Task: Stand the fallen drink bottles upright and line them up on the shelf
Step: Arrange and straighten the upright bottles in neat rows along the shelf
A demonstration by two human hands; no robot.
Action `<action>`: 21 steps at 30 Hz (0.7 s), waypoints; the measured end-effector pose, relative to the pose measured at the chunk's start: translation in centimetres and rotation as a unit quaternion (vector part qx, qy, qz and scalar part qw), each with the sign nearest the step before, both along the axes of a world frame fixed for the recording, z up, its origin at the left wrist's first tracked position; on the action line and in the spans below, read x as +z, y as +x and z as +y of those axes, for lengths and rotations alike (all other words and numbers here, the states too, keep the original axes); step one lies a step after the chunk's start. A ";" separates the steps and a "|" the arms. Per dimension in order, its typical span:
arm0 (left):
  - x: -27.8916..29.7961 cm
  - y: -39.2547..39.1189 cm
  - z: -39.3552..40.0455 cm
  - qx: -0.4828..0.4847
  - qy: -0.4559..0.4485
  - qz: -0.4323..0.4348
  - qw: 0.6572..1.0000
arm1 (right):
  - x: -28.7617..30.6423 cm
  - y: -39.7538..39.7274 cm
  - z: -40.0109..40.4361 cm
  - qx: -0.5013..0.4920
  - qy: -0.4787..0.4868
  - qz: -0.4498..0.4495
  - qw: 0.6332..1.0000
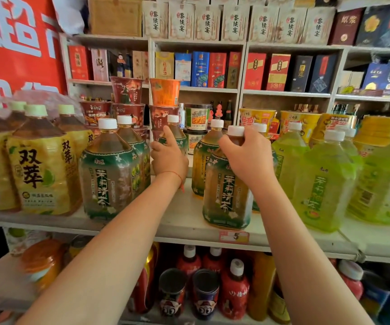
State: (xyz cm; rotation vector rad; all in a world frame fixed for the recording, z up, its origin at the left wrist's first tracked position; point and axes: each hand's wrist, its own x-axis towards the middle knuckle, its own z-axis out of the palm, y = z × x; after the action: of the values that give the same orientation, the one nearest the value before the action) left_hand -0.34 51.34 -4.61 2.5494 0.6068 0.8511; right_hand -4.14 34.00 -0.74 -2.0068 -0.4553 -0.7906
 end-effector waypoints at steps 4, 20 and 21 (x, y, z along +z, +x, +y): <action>0.2 -2.1 0.0 -0.031 0.013 0.014 0.999 | 0.0 0.1 -0.1 0.006 0.002 0.005 1.000; 2.3 -9.4 0.4 -0.164 0.032 -0.006 0.986 | 0.1 0.0 -0.2 0.017 0.006 0.012 1.000; 2.3 -9.4 0.2 -0.159 0.043 -0.015 0.986 | 0.1 0.0 -0.2 0.017 0.005 0.012 1.000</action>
State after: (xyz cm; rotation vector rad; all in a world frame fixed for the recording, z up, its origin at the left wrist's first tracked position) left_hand -9.73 51.54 -2.27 2.6063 0.1472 0.8137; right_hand -4.13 33.81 -0.64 -1.9921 -0.4688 -0.7457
